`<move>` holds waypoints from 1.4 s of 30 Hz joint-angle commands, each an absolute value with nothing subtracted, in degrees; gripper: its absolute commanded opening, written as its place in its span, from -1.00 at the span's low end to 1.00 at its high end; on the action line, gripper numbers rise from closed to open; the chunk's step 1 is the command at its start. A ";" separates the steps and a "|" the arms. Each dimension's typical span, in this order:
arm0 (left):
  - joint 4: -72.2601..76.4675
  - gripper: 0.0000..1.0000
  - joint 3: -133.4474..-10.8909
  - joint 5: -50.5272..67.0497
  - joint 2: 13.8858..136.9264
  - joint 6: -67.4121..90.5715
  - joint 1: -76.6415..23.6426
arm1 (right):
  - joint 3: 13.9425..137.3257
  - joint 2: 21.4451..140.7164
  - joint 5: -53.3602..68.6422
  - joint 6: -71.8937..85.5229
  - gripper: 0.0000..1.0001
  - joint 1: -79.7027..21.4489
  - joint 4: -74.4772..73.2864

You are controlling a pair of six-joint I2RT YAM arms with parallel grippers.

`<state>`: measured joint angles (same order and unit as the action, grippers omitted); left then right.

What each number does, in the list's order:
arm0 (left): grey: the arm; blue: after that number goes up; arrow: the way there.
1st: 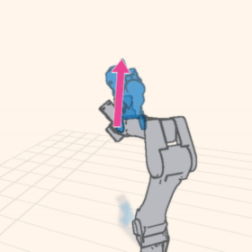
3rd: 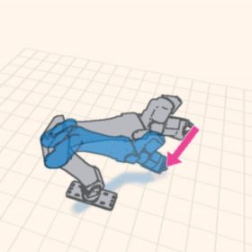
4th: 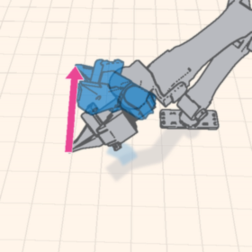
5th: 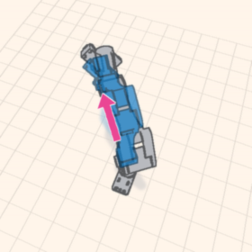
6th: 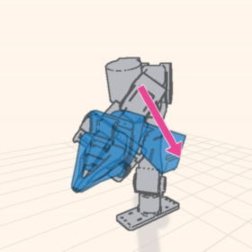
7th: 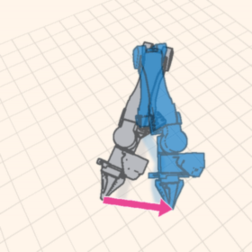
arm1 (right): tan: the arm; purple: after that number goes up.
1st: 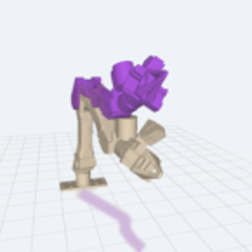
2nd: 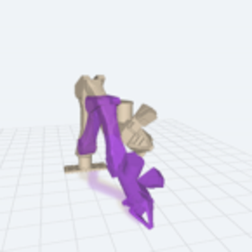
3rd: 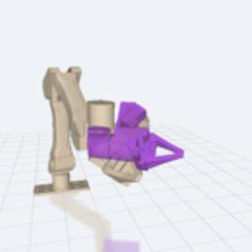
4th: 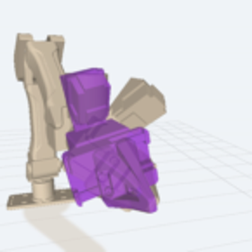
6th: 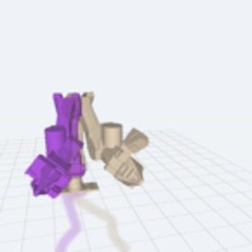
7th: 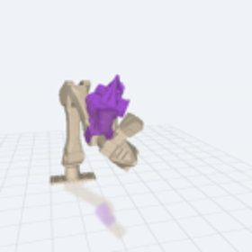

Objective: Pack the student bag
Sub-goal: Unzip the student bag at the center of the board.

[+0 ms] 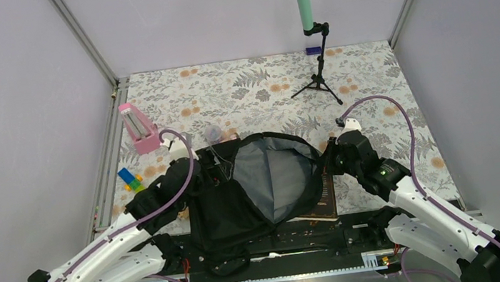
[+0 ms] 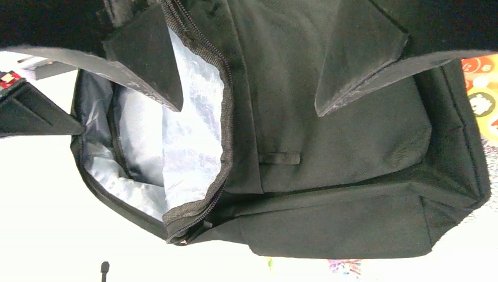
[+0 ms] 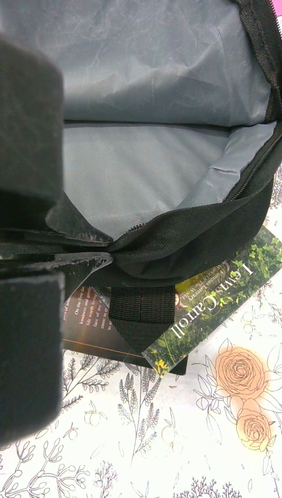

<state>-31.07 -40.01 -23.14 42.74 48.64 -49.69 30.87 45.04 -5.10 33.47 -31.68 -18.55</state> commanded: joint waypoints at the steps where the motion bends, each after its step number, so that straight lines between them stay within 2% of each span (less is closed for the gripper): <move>1: -22.21 0.79 -37.72 -20.54 41.54 47.82 -48.13 | 30.81 44.62 -7.37 32.31 -1.00 -31.99 -19.03; 4: -18.36 0.89 -36.07 -15.00 43.94 48.09 -46.09 | 30.87 44.97 -7.26 32.27 -1.00 -31.99 -19.03; 8: -14.21 0.90 -35.04 -8.86 49.68 48.64 -43.94 | 31.05 45.24 -7.11 32.27 -1.00 -31.95 -19.05; 10: -10.59 0.86 -34.01 -6.71 51.19 48.76 -43.27 | 31.02 45.24 -7.12 32.23 -1.00 -32.02 -18.99; 12: -7.67 0.73 -33.18 -4.65 52.87 48.97 -42.41 | 30.88 45.11 -7.24 32.21 -1.00 -31.99 -19.04; 15: -3.16 0.23 -32.11 -0.99 55.21 49.13 -41.38 | 30.68 44.92 -7.80 32.29 -1.00 -31.99 -19.00; 17: -1.11 -0.27 -31.33 0.91 55.87 48.89 -40.74 | 30.83 44.71 -8.56 32.25 -1.00 -31.99 -19.04; 18: -1.70 -0.59 -31.52 1.38 55.85 48.43 -39.94 | 31.20 44.50 -9.12 32.13 -1.00 -31.99 -19.22; 19: -3.49 -0.83 -32.10 0.57 55.38 47.51 -39.38 | 31.73 44.41 -9.92 31.97 -1.00 -31.99 -19.68; 20: -5.83 -0.96 -32.94 -1.43 54.34 46.40 -38.78 | 32.56 44.28 -10.66 31.60 -1.00 -31.99 -20.31; 27: -20.47 -1.00 -36.66 -12.80 42.29 41.53 -35.13 | 38.10 43.51 -18.66 28.86 -1.00 -31.95 -25.21; 31: -25.19 -1.00 -33.38 -14.57 38.32 44.93 -33.66 | 38.48 46.73 -23.51 28.70 -1.00 -30.93 -27.48; 37: -29.09 -1.00 -24.88 -16.20 29.58 52.75 -33.21 | 35.23 53.30 -22.69 31.28 -1.00 -29.45 -26.15; 42: -32.06 -1.00 -23.08 -15.88 23.70 53.62 -33.21 | 34.69 55.18 -22.92 32.43 -1.00 -29.36 -25.42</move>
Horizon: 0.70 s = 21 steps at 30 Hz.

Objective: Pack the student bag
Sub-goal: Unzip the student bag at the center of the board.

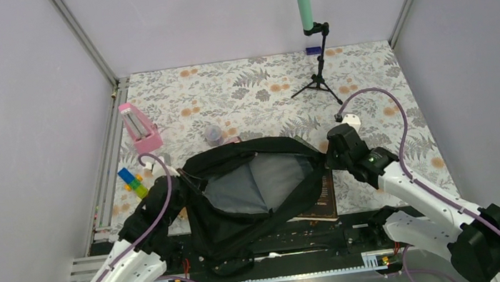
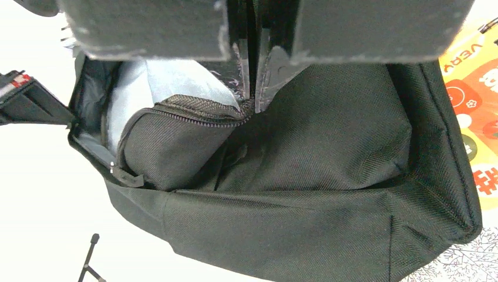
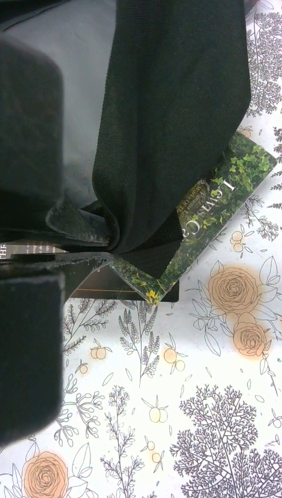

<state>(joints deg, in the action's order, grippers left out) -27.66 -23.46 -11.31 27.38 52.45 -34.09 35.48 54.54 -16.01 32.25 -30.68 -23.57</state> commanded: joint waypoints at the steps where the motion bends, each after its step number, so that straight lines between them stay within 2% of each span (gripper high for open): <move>1: -32.73 -1.00 -23.14 -16.05 23.10 53.03 -33.22 | 34.77 55.21 -22.98 32.26 -1.00 -29.36 -25.28; 7: -29.95 -1.00 -25.06 -11.32 24.02 45.18 -33.22 | 35.64 54.46 -23.07 29.52 -1.00 -29.35 -24.84; 8: -28.47 -1.00 -25.56 -9.45 24.88 43.35 -33.18 | 35.83 54.08 -21.05 28.02 -0.94 -29.36 -24.13; 10: -25.64 -1.00 -26.80 -4.64 26.98 39.03 -33.22 | 36.15 52.56 -17.29 23.69 -0.63 -29.35 -22.22; 13: -23.88 -1.00 -29.37 1.55 30.34 33.57 -33.22 | 36.67 48.76 -13.27 18.03 0.15 -29.35 -19.18; 15: -24.02 -1.00 -30.43 2.81 31.84 32.13 -33.18 | 37.36 46.36 -9.21 13.78 0.50 -29.36 -16.98; 18: -23.12 -1.00 -30.25 3.41 32.64 32.22 -33.22 | 39.91 45.91 -2.49 7.86 0.68 -29.34 -14.85; 21: -23.33 -1.00 -29.93 2.69 32.78 32.88 -33.21 | 42.87 49.57 3.60 4.77 0.70 -29.44 -12.89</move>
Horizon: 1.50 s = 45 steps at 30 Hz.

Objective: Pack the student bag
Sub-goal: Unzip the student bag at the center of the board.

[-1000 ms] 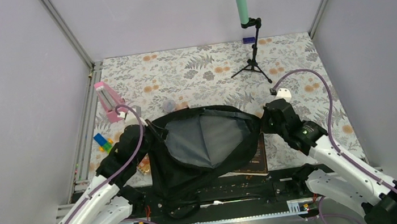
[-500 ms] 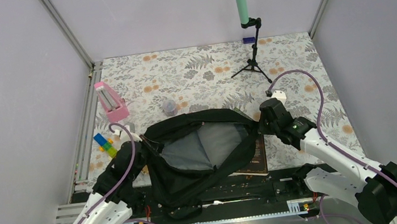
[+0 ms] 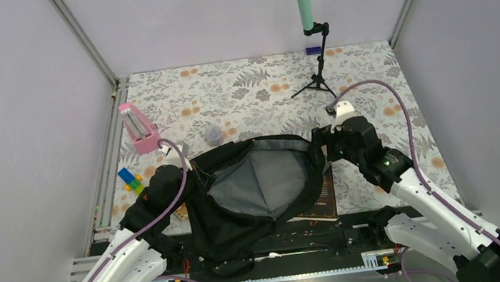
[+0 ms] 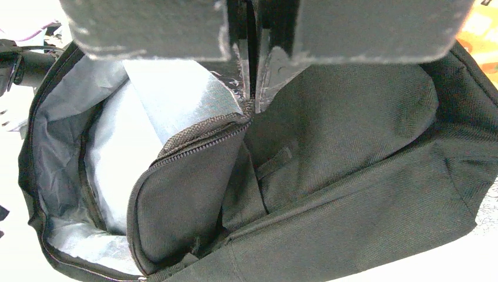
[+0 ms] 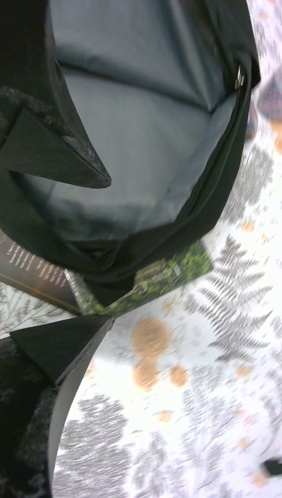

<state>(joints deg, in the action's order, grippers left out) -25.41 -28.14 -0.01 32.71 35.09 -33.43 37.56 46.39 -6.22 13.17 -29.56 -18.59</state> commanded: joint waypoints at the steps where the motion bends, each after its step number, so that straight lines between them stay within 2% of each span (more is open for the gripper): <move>1: -23.42 -1.00 -29.85 2.53 32.76 33.00 -33.22 | 44.03 51.62 4.77 4.31 0.70 -29.40 -12.63; 5: -24.09 -0.99 -29.86 2.12 33.24 34.33 -33.20 | 48.48 60.20 8.22 2.34 0.70 -29.83 -9.54; 9: -25.45 -0.82 -30.18 1.76 33.75 34.87 -33.22 | 54.44 69.30 9.51 0.28 0.69 -30.80 -9.64; 10: -25.81 -0.71 -30.23 1.15 33.75 34.92 -33.18 | 55.74 71.19 9.99 -1.42 0.68 -31.07 -10.04; 11: -26.06 -0.52 -30.32 0.37 33.71 34.90 -33.21 | 57.19 73.31 10.74 -2.03 0.66 -31.30 -10.53; 16: -24.20 0.61 -33.06 0.81 35.83 33.05 -33.21 | 61.04 81.28 9.99 -3.48 0.52 -32.61 -11.49; 18: -23.40 0.89 -36.20 1.38 38.74 30.69 -33.16 | 61.88 83.06 9.93 -3.51 0.49 -32.78 -11.40; 20: -23.77 0.98 -40.43 1.22 42.75 27.33 -33.22 | 62.34 84.27 9.94 -3.63 0.49 -32.91 -10.93; 27: -26.23 0.98 -56.99 5.68 62.67 17.72 -33.22 | 64.18 87.54 9.95 -4.21 0.43 -33.13 -10.76; 32: -26.97 0.98 -65.11 13.61 74.70 16.32 -33.20 | 64.22 88.11 10.11 -4.21 0.19 -33.39 -10.74; 37: -31.54 0.97 -68.18 15.26 81.43 13.96 -33.30 | 64.24 88.23 10.19 -4.12 -0.03 -33.40 -10.73; 38: -32.23 0.90 -68.02 15.57 81.83 13.54 -33.31 | 64.29 88.38 10.07 -4.01 -0.11 -33.40 -10.77; 39: -32.52 0.72 -67.70 15.64 81.95 13.06 -33.29 | 64.44 88.61 9.80 -3.88 -0.21 -33.38 -10.77; 40: -32.91 0.43 -67.21 15.30 81.81 12.75 -33.31 | 64.57 88.95 9.28 -3.74 -0.35 -33.40 -10.87; 43: -33.62 -0.58 -65.86 11.92 80.07 12.53 -33.24 | 64.72 88.93 7.61 -3.29 -0.73 -33.40 -11.09; 45: -34.04 -0.88 -64.99 9.35 78.02 12.25 -33.31 | 64.54 88.38 6.04 -2.87 -0.95 -33.33 -11.18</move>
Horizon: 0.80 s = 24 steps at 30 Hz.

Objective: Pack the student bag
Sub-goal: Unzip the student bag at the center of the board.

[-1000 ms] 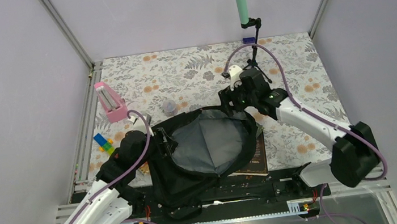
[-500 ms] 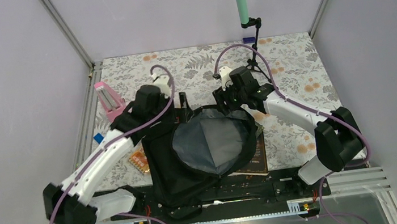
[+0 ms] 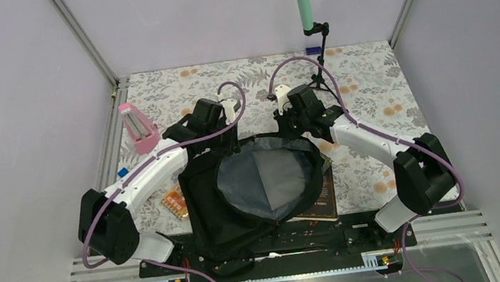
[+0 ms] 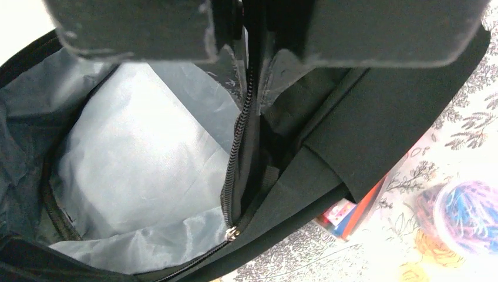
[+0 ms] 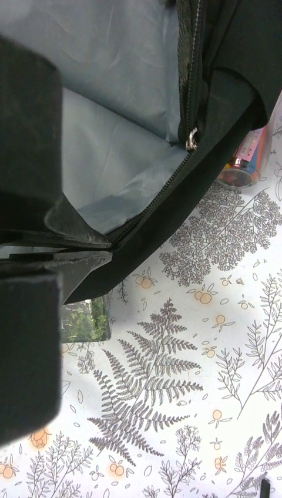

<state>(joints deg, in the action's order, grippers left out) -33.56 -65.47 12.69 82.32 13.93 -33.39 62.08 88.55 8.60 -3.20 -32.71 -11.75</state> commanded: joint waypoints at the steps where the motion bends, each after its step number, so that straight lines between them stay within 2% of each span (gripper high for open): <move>1: -34.28 -0.97 -64.58 8.04 76.44 12.22 -33.30 | 64.45 87.87 4.63 -2.48 -1.00 -33.33 -11.25; 6: -34.92 -1.00 -61.81 2.48 70.12 12.75 -32.33 | 63.81 84.70 -7.47 -0.41 -1.00 -33.35 -11.92; 11: -36.14 -1.00 -59.02 5.19 65.52 13.94 -28.22 | 63.84 83.64 -19.20 1.41 -1.00 -33.38 -13.04; 18: -37.59 -1.00 -55.22 7.80 58.64 15.63 -22.77 | 64.79 84.19 -27.62 5.49 -1.00 -33.27 -14.30; 24: -37.28 -1.00 -52.79 6.95 51.25 18.09 -17.14 | 65.37 83.79 -29.67 8.15 -1.00 -33.20 -14.90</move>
